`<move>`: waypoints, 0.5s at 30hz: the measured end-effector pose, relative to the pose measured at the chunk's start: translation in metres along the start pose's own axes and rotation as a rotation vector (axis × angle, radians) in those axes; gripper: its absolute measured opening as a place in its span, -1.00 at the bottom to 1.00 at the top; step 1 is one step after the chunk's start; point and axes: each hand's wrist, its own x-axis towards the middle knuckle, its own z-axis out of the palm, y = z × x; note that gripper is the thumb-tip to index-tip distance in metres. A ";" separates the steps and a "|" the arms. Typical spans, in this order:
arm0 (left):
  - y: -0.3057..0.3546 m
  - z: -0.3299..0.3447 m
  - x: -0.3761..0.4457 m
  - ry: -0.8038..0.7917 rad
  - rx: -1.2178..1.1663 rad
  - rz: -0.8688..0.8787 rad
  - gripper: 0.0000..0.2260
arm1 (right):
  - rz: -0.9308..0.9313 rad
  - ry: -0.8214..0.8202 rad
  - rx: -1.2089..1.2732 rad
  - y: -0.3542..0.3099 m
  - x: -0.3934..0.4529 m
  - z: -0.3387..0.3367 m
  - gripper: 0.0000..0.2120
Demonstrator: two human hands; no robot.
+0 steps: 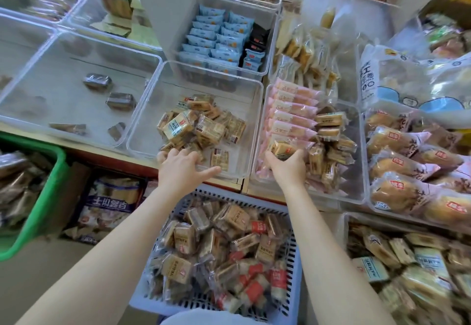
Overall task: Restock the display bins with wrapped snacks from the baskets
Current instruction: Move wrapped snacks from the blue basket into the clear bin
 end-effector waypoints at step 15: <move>-0.003 0.005 0.004 0.057 -0.056 0.020 -0.37 | -0.074 -0.451 0.059 -0.121 0.044 0.127 -0.47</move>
